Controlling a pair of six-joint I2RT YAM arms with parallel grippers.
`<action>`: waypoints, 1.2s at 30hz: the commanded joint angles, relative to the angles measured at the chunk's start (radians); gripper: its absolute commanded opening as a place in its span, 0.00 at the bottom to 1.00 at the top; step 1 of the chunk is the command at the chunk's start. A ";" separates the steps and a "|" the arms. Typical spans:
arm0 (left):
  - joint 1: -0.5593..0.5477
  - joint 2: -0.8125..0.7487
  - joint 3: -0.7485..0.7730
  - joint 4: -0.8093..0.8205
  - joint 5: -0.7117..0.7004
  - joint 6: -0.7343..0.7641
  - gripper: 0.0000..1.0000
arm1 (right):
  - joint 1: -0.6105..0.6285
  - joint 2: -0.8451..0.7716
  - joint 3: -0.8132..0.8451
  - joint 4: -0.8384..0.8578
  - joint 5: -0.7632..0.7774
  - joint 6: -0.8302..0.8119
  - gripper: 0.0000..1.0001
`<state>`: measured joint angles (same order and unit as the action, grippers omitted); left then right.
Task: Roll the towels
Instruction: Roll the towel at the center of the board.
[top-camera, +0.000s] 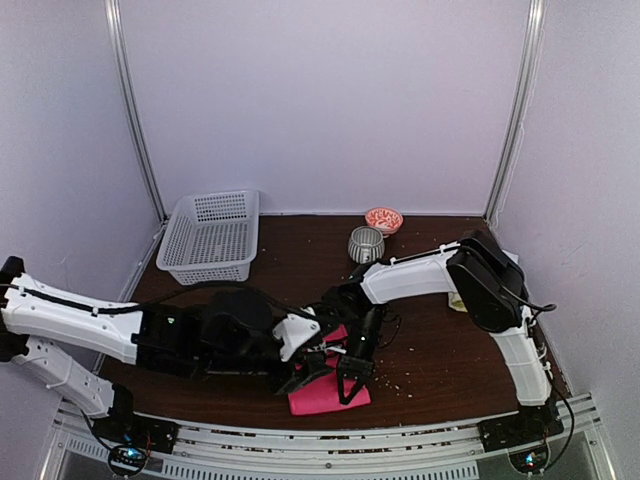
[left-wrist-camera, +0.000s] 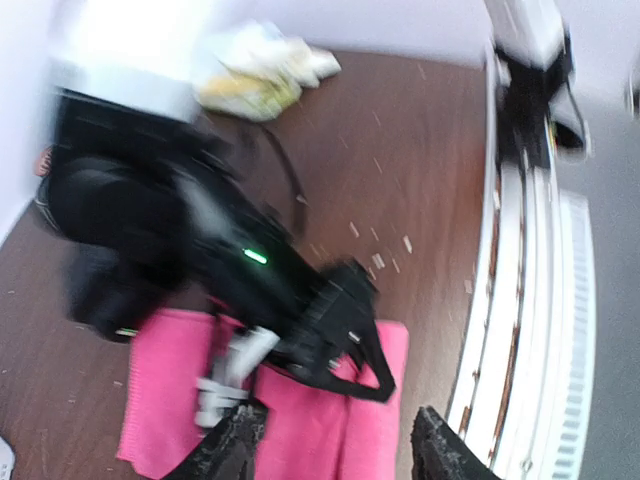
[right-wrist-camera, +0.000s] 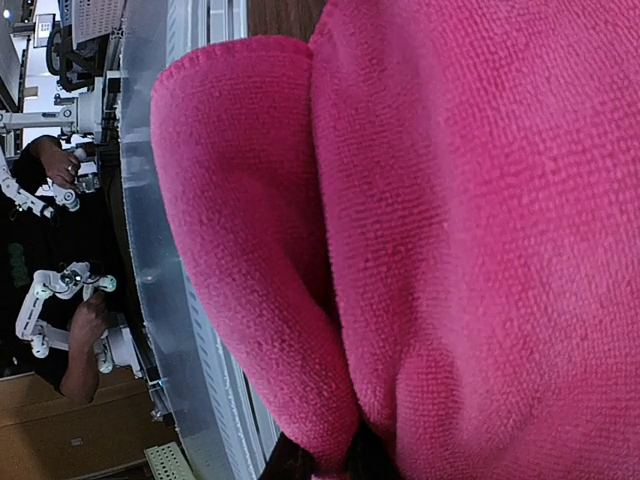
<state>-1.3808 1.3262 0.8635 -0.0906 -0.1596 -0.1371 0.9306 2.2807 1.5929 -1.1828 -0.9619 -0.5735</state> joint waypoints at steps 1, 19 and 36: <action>-0.068 0.178 0.070 -0.152 -0.048 0.098 0.55 | -0.007 0.072 -0.012 0.051 0.202 0.020 0.05; -0.069 0.461 0.146 -0.138 -0.126 0.132 0.37 | -0.006 0.045 -0.039 0.073 0.193 0.032 0.07; -0.069 0.418 0.079 -0.088 -0.057 0.120 0.10 | -0.140 -0.087 0.183 -0.052 0.149 -0.018 0.32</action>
<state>-1.4490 1.7763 0.9680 -0.2104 -0.2592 -0.0166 0.8280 2.2276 1.6909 -1.2690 -0.8810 -0.6209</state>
